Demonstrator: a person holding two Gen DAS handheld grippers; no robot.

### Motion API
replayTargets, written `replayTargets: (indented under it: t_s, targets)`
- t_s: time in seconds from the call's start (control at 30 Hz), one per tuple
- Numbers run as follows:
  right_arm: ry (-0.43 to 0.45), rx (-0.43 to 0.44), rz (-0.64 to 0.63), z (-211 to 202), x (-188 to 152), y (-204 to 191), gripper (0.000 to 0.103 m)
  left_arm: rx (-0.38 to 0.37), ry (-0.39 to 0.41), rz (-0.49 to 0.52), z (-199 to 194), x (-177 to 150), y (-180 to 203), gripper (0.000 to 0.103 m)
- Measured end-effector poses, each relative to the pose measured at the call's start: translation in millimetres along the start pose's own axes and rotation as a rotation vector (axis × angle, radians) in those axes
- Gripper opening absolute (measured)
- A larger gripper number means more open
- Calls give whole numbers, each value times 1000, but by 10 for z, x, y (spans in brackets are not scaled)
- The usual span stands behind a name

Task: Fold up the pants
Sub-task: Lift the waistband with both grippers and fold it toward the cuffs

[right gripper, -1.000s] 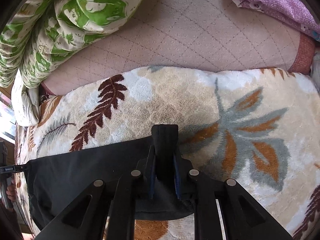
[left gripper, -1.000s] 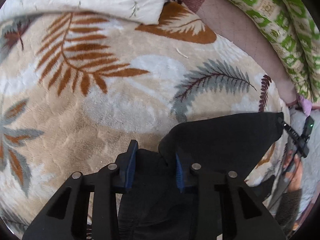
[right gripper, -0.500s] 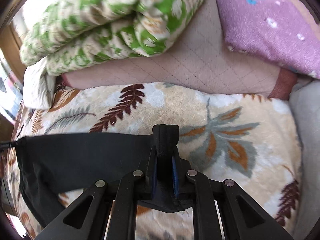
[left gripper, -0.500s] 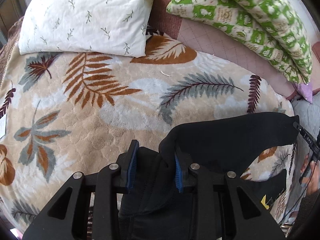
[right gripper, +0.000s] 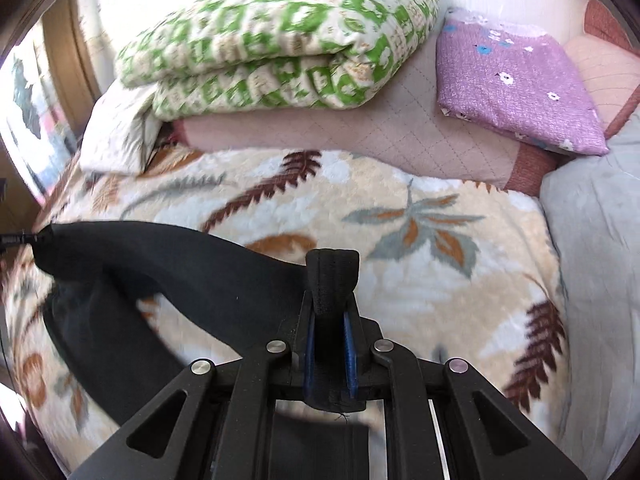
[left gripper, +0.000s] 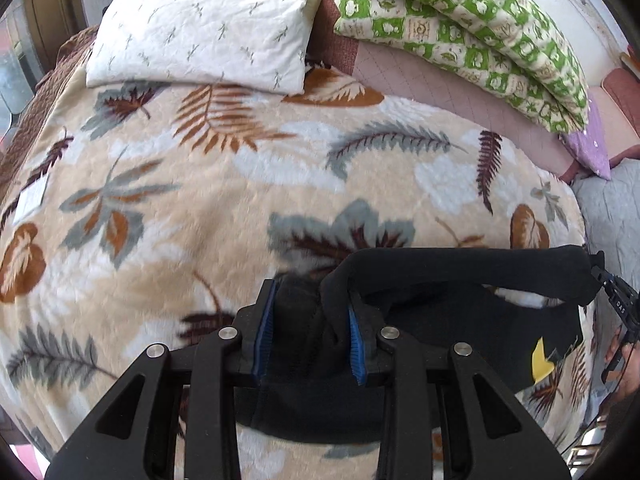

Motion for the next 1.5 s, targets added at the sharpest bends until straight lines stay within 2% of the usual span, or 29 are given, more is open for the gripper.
replayTargets:
  t_s: [0.23,0.43,0.53,0.57,0.7,0.73,0.93,1.07,1.13,1.2,1.23,1.27,1.37,1.43,1.5]
  targets:
    - [-31,4,-42,-155,-735,-189,11,-37,-46,-19,22,-669,-88,29]
    - [-5,8,-11,-341,-1139,-237,13,-29,-100,22,99,-1083,-131,29]
    - [-9,-28,-6,-380,-1264,-232,18,-2,-103,56,101,-1180,-132,32]
    - [-6,-37,-9,-404,-1290,-242,25,11,-103,68,92,-1203,-134,32]
    - [-12,-88,-40,-507,-1385,-279,27,31,-109,98,27,-1281,-122,40]
    - [-18,-103,-49,-549,-1413,-281,30,30,-113,99,12,-1296,-128,41]
    - [-21,-147,-54,-828,-1469,-239,40,-56,-159,57,-148,-1361,-201,41]
    - [-17,-99,72,-1042,-1465,-131,42,-78,-129,43,-396,-1327,-311,41]
    - [9,-50,179,-1179,-1468,-45,45,-96,-125,29,-495,-1286,-357,41]
    - [44,43,336,-1281,-1473,53,56,-99,-126,26,-550,-1240,-357,41]
    - [44,85,413,-1299,-1486,88,68,-86,-128,28,-564,-1197,-351,41]
    - [42,131,492,-1292,-1503,118,72,-78,-129,22,-566,-1156,-351,41]
    - [32,281,698,-1196,-1538,129,72,-121,-149,-30,-487,-994,-338,41]
    - [11,336,804,-1077,-1564,106,72,-158,-181,-76,-343,-879,-328,42]
    - [-11,367,876,-977,-1591,77,72,-148,-208,-107,-202,-812,-332,42]
Point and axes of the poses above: each gripper's, at about its wrist camera, not at the fingertips, and z roughly the way its jaws point, y to its right, x to its top, the point moved 7 cm from there along z, roughly the way its jaws point, and after that the axes turned 3 degrees about -y, right-handed, at the moved point
